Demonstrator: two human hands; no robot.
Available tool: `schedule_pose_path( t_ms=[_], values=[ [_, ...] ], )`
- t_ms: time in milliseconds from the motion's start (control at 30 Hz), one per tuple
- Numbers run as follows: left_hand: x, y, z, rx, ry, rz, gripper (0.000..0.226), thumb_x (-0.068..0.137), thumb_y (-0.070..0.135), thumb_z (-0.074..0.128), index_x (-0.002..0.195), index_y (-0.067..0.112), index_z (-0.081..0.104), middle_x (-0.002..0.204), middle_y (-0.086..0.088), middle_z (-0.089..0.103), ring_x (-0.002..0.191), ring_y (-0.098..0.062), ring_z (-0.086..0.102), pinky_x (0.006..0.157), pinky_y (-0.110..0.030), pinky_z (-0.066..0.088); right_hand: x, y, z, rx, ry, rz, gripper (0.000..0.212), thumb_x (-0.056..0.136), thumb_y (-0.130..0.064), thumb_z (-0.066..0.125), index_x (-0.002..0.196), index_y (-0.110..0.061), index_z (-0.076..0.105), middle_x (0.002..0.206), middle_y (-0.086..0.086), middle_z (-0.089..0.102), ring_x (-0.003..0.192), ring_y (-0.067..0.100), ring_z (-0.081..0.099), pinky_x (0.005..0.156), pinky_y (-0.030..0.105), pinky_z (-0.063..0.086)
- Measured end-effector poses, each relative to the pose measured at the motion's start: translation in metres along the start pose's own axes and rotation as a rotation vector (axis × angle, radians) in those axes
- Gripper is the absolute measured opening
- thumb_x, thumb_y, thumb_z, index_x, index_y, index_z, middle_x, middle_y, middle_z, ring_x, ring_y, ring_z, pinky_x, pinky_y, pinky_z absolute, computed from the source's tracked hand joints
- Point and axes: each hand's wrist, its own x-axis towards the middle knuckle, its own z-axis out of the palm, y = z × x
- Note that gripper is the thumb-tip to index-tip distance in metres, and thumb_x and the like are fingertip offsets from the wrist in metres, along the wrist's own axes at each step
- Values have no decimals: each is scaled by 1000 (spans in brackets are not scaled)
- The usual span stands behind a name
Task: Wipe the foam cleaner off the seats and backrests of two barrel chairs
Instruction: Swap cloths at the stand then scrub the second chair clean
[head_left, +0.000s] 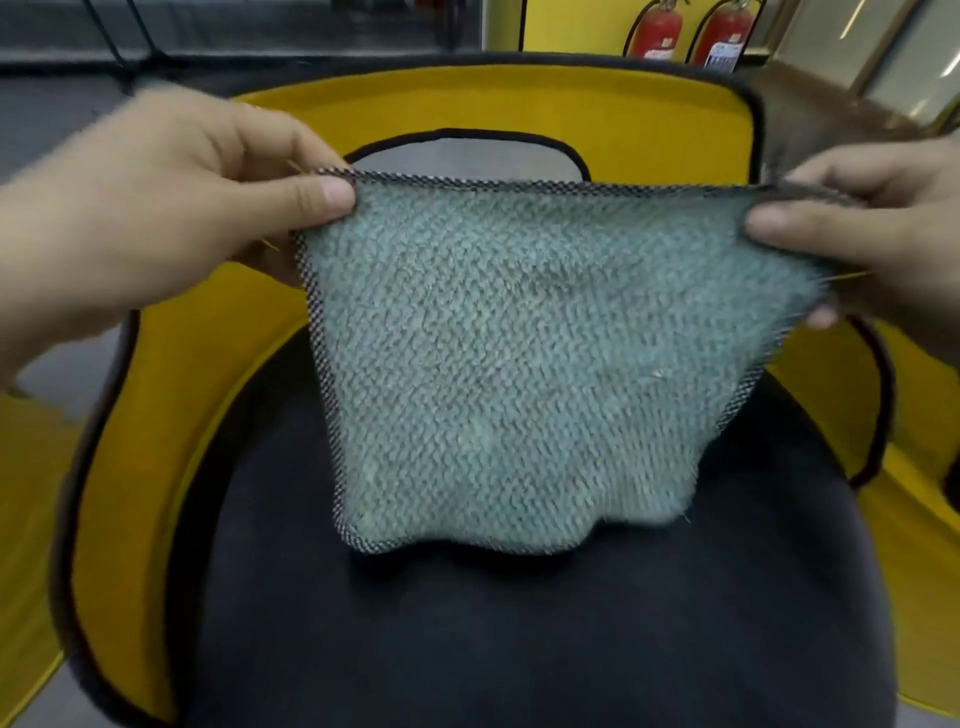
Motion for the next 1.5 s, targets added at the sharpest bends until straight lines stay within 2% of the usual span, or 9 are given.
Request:
schedule_pose_path(
  t_ms=[200,300,433,667,867,1000,1133,1333,1500],
  values=[
    [41,-66,48,183,-20,-253,11,96,24,69,97,13,69,97,-16,72,89,-30,69,79,-42,60,49,71,31,-218,-65,350,4,93,-19,70,91,-16,71,91,8,71,81,19,69,74,34,61],
    [40,-87,61,267,21,-252,7,96,30,69,94,23,70,93,-2,70,91,-25,68,82,-45,59,50,92,46,-445,13,223,8,92,-26,73,85,-25,70,85,1,70,82,27,68,76,40,58],
    [9,-82,58,410,64,-63,3,95,35,69,93,33,70,92,16,68,90,-1,62,77,-28,49,8,75,49,-687,36,-47,4,88,-36,73,87,-35,69,82,-15,67,79,10,60,70,34,45],
    [-63,-80,46,709,-366,180,18,90,56,53,97,47,67,98,29,63,93,3,59,73,-25,53,-81,88,58,-760,-233,-182,10,88,-34,69,97,-36,72,98,-22,65,90,2,63,74,32,55],
    [-53,-65,53,824,-529,5,57,80,93,24,100,57,63,103,34,58,101,10,55,83,-19,49,-80,86,66,-714,-354,-90,46,90,-77,44,94,-42,72,96,-24,62,93,3,61,76,28,51],
    [-20,-62,67,756,-243,-77,38,87,68,54,114,42,62,108,21,60,95,0,58,79,-28,52,-41,88,74,-730,-132,4,25,90,-58,59,106,-40,66,95,-18,62,86,2,59,76,36,50],
    [3,-71,81,726,-405,-304,34,89,57,68,114,36,60,106,11,61,94,-8,58,75,-29,47,-16,90,80,-849,-263,268,31,85,-54,71,107,-35,60,108,-12,52,95,9,54,79,31,42],
    [6,-62,79,301,-345,-470,29,92,38,70,73,18,59,76,3,60,74,-15,55,63,-29,42,-7,78,80,-484,-257,409,24,87,-30,75,76,-21,55,66,-6,57,61,11,50,61,31,41],
    [-6,-20,98,-193,-238,-535,27,95,30,68,73,19,58,66,-1,63,58,-10,62,48,-23,53,-16,50,97,168,-263,499,18,92,-24,69,80,-17,58,79,3,61,78,16,57,75,35,49]
  ],
)
